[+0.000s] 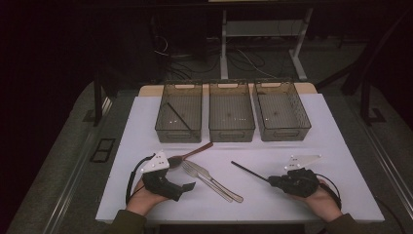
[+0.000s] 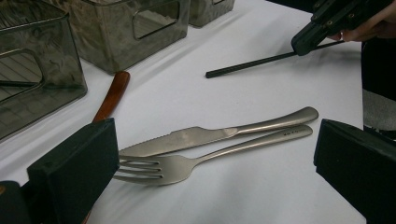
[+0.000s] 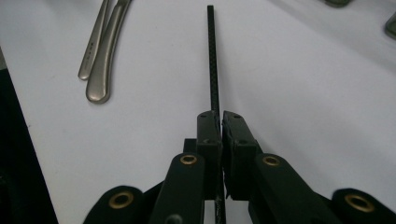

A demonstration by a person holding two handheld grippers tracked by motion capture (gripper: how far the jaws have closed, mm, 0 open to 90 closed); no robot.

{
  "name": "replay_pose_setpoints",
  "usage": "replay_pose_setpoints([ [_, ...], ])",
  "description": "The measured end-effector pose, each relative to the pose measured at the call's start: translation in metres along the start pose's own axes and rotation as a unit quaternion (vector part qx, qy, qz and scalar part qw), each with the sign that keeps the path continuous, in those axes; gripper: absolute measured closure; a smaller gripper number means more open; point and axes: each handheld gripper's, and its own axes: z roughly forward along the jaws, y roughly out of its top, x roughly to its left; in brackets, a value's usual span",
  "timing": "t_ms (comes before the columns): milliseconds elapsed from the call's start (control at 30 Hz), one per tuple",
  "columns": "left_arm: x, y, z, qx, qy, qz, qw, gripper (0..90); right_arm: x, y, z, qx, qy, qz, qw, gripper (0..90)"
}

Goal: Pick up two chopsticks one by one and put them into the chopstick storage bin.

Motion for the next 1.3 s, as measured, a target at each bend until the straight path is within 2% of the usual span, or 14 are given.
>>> replay_pose_setpoints([
  [600,0.001,0.0,0.0,0.001,-0.001,0.001,1.0,0.0,-0.003,0.014,-0.012,-0.042,0.005,0.003,0.9991,85.0],
  [1300,0.001,-0.002,0.003,0.007,-0.001,0.008,0.9999,0.0,-0.015,0.057,-0.01,-0.083,0.005,0.009,0.9965,85.0],
])
